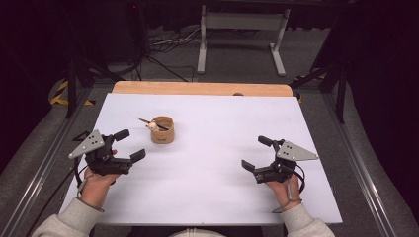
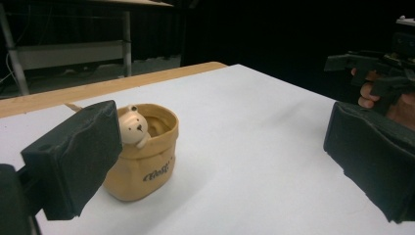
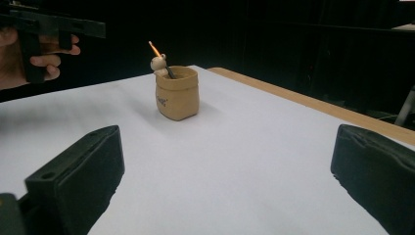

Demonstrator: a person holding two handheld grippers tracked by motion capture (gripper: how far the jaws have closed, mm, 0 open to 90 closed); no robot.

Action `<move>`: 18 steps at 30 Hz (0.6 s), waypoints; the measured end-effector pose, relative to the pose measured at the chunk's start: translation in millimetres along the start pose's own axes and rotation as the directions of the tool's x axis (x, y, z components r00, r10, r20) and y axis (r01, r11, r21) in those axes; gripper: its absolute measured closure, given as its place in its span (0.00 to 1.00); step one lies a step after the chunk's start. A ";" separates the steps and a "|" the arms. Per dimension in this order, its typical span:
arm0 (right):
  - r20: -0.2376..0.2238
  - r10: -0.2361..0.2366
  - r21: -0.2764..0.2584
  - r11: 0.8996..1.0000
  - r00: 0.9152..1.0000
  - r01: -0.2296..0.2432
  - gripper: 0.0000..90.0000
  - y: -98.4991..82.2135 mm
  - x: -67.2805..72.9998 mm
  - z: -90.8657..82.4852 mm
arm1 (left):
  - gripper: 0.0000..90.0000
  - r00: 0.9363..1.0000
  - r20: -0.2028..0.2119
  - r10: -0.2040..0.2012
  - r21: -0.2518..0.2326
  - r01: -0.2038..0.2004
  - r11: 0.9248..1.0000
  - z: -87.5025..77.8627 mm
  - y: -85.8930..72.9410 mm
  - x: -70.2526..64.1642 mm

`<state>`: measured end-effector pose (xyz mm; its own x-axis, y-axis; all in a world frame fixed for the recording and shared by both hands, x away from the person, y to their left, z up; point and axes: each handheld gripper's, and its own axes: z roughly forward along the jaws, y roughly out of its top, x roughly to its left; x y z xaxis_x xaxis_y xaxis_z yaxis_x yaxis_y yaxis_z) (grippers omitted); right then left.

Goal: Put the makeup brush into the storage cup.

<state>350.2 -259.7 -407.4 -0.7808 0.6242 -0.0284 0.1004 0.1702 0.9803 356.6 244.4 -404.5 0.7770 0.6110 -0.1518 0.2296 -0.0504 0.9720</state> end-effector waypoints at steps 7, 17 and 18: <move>0.004 0.002 -0.009 1.000 1.000 -0.002 0.00 -6.6 -0.3 -4.4 | 0.02 1.000 0.018 0.002 0.007 -0.002 1.000 -0.8 -13.3 -4.8; 0.021 0.001 -0.017 1.000 1.000 -0.001 0.00 -15.5 -1.6 -11.3 | 0.02 0.999 0.050 -0.001 0.006 0.001 1.000 1.3 -32.4 -10.7; 0.021 0.002 -0.017 1.000 1.000 -0.002 0.00 -16.5 -1.5 -11.3 | 0.02 0.999 0.052 0.002 0.007 -0.002 1.000 1.1 -33.7 -10.2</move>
<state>342.7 -272.1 -421.4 -0.7674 0.6405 -0.0303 0.0912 0.1559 0.9836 341.6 239.0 -435.9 0.8066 0.5694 -0.1591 0.2321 -0.0575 0.9710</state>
